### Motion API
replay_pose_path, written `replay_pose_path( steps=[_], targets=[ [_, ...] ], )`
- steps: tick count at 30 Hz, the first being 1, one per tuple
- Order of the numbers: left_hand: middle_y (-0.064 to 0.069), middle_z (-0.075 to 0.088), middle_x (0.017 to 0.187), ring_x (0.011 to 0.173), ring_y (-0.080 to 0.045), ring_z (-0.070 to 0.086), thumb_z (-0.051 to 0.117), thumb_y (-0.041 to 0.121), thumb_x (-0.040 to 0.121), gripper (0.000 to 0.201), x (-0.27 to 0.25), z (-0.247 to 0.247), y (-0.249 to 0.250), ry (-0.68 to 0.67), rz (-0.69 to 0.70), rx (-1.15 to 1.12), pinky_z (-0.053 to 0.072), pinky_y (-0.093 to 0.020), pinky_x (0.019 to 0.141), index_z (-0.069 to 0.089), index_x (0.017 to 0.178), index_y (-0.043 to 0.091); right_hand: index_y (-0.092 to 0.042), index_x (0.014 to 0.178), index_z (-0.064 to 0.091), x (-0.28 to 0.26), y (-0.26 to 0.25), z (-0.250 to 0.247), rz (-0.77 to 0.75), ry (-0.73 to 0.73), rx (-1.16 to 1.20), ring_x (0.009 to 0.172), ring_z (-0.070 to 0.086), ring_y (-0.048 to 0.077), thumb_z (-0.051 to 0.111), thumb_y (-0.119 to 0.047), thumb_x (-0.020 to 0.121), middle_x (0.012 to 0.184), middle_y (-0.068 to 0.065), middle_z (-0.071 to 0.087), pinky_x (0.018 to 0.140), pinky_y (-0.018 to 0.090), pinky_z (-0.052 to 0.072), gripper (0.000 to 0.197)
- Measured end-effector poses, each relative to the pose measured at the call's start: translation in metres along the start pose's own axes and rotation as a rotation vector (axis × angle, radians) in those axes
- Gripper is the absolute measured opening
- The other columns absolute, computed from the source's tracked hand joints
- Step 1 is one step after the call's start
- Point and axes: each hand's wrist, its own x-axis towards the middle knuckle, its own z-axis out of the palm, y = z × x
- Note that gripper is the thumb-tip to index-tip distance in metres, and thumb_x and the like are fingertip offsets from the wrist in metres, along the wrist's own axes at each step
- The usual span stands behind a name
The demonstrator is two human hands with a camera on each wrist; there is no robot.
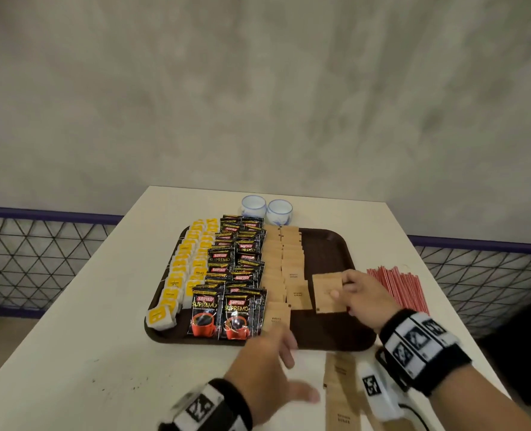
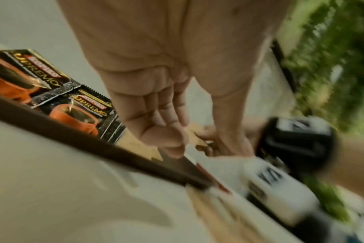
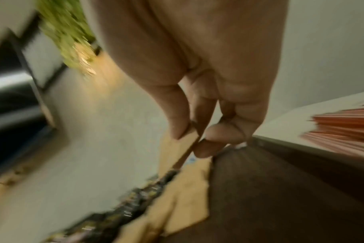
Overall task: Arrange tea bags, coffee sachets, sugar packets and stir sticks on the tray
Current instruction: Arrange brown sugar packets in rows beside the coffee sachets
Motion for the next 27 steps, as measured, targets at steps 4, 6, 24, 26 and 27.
replay_pose_path(
  steps=[4,6,24,26,27],
  targets=[
    [0.0,0.047,0.125,0.122,-0.02,0.046,0.048,0.032,0.089,0.036,-0.001,0.034,-0.025,-0.195,0.065,0.364,0.038,-0.028,0.101,0.05,0.123,0.021,-0.013,0.083,0.058,0.044,0.015,0.018,0.167,-0.019,-0.111,0.081,0.06,0.019,0.055,-0.001,0.089,0.101,0.009,0.065,0.066,0.028,0.054,0.014],
    [-0.006,0.043,0.128,0.119,-0.023,0.045,0.03,0.041,0.087,0.048,-0.003,0.044,-0.034,-0.202,0.149,0.462,0.034,-0.031,0.107,0.045,0.128,0.021,-0.013,0.076,0.057,0.054,0.016,0.033,0.206,-0.063,-0.156,0.079,0.061,0.021,0.062,0.002,0.084,0.095,0.011,0.067,0.076,0.035,0.058,0.018],
    [-0.008,0.056,0.107,0.102,-0.019,0.054,0.039,0.03,0.093,0.027,0.003,0.054,-0.045,-0.039,0.31,0.692,0.04,-0.024,0.096,0.051,0.113,0.017,-0.003,0.103,0.064,0.082,0.005,0.06,0.272,0.115,-0.331,0.096,0.068,0.03,0.07,-0.007,0.079,0.105,0.016,0.068,0.084,0.037,0.058,0.025],
    [-0.014,0.053,0.117,0.115,-0.027,0.046,0.043,0.021,0.097,0.027,0.003,0.056,-0.045,-0.194,0.275,0.696,0.031,-0.03,0.104,0.05,0.121,0.01,-0.002,0.102,0.064,0.085,0.004,0.061,0.261,0.111,-0.329,0.096,0.068,0.03,0.07,-0.006,0.079,0.105,0.016,0.069,0.084,0.038,0.058,0.024],
    [-0.012,0.054,0.113,0.116,-0.029,0.045,0.044,0.021,0.097,0.028,0.004,0.055,-0.044,-0.243,0.243,0.665,0.03,-0.031,0.105,0.05,0.121,0.009,-0.002,0.102,0.064,0.084,0.003,0.06,0.26,0.106,-0.321,0.096,0.069,0.03,0.07,-0.006,0.079,0.104,0.017,0.07,0.084,0.038,0.058,0.024]
  ],
)
